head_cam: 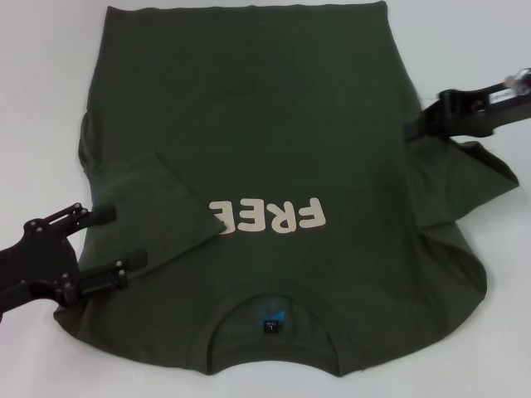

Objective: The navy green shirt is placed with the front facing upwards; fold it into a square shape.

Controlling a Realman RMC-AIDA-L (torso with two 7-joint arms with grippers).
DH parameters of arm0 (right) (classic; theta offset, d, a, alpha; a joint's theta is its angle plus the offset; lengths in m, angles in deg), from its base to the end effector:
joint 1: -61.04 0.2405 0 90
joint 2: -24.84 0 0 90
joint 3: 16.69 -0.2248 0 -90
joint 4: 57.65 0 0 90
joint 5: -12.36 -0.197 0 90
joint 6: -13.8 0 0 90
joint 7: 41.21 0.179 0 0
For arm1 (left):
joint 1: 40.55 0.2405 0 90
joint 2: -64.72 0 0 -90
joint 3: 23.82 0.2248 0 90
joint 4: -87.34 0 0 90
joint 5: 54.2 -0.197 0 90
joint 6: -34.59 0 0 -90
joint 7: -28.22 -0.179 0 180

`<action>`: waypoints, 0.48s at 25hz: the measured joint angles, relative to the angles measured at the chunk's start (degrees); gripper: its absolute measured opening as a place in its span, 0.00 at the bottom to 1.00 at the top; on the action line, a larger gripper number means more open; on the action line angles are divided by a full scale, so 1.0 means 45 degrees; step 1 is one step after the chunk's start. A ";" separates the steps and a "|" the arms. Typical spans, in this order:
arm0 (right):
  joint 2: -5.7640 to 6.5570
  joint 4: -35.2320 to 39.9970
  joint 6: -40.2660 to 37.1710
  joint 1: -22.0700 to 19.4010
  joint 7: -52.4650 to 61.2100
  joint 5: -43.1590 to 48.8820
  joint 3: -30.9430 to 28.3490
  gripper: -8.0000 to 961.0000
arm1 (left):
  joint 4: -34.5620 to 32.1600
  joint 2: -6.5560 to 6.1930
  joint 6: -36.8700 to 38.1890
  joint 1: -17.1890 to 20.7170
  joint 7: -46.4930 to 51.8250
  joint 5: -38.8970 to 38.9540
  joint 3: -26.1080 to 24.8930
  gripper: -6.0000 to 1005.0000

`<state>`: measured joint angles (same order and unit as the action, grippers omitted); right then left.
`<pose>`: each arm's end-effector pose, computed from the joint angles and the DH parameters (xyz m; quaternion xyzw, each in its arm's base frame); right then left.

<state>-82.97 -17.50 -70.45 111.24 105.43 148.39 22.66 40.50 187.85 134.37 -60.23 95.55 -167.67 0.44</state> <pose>0.1850 0.4117 0.0515 -0.8006 0.5724 0.1056 0.1425 -0.2479 0.2774 0.0278 -0.9070 -0.1707 -0.3011 0.2399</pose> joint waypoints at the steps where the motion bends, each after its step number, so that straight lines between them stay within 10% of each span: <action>1: -0.0053 -0.0073 0.0147 0.0120 0.0015 0.0006 0.0145 0.02 | -0.0001 0.0000 0.0007 0.0000 0.0000 0.0000 -0.0002 0.83; 12: -0.1016 -0.0479 0.1919 0.0915 -0.0013 -0.0013 0.1354 0.03 | 0.0070 0.0011 -0.0067 -0.0060 -0.0001 0.0000 -0.0002 0.83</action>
<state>-87.54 -19.66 -61.82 115.36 105.37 148.33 28.76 40.82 187.90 134.07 -60.50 95.54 -167.67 0.43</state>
